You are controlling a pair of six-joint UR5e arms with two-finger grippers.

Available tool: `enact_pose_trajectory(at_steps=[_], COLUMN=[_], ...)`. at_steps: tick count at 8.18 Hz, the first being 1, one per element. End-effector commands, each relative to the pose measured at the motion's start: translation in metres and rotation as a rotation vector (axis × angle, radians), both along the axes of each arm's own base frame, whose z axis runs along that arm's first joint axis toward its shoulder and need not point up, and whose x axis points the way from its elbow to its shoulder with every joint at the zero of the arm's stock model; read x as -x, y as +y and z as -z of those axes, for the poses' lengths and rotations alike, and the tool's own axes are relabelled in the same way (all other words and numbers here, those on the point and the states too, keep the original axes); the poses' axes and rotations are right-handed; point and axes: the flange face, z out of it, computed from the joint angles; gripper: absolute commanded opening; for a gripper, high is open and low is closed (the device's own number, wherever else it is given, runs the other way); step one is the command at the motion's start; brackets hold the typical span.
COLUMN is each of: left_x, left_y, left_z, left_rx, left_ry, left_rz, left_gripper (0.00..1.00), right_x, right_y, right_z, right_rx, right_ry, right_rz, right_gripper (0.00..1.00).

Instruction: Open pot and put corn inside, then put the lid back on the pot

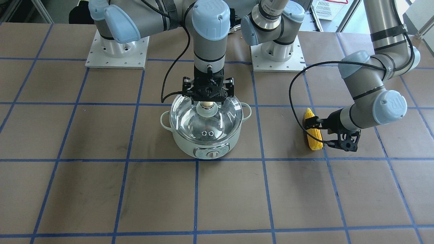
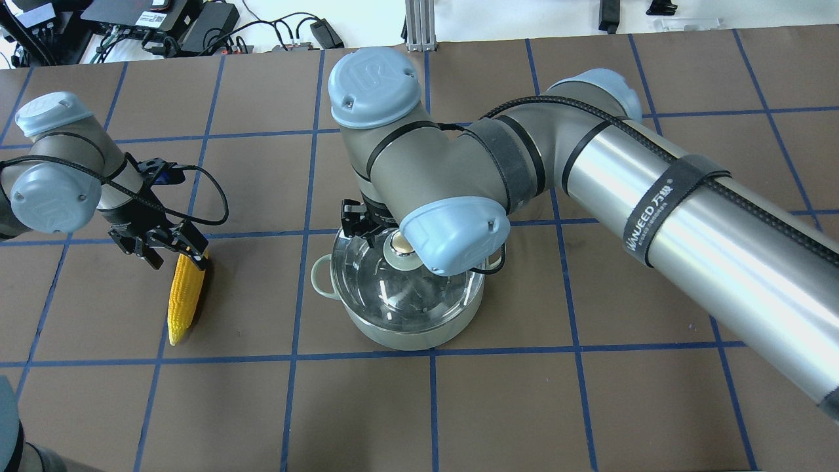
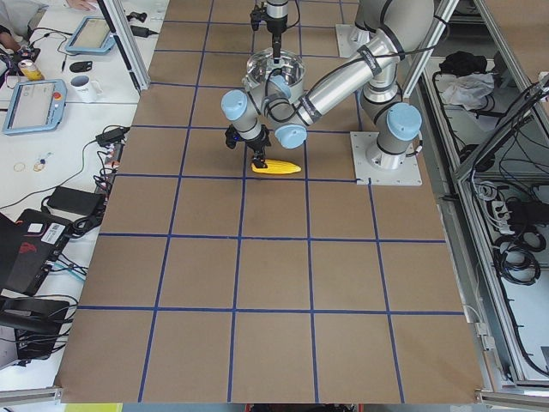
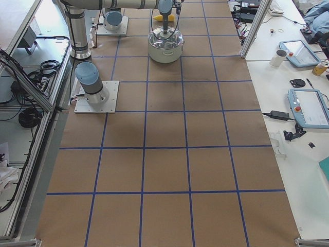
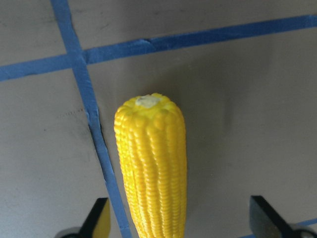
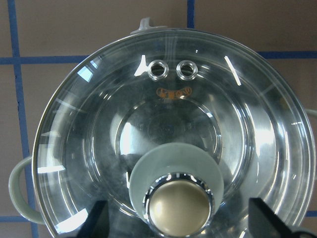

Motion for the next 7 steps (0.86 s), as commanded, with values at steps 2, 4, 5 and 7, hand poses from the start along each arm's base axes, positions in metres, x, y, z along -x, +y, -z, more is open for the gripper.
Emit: enact_pose_trajectory(at_steps=[2,4,5,7], left_x=[-0.002,-0.008,-0.007,-0.009], left_y=[-0.003,-0.004,-0.003,-0.004], left_z=[0.023,0.036,0.04,0.04], left_rx=[-0.037,-0.062,-0.08,-0.086], left_ry=[0.014,0.012,-0.006,-0.024], left_rz=[-0.009,-0.05,-0.111,-0.144], left_gripper=[1.0,1.0,0.95,0.13], right_x=[-0.003,-0.003,-0.003,-0.003], right_y=[-0.006,-0.006,-0.006,-0.006], right_z=[0.011,0.011,0.01,0.011], right_rx=[0.007,0.007,0.011,0.004], right_ry=[-0.006,-0.004,0.001,-0.002], right_rz=[0.002,0.003,-0.001,0.001], right_gripper=[0.97,0.99,0.97,0.86])
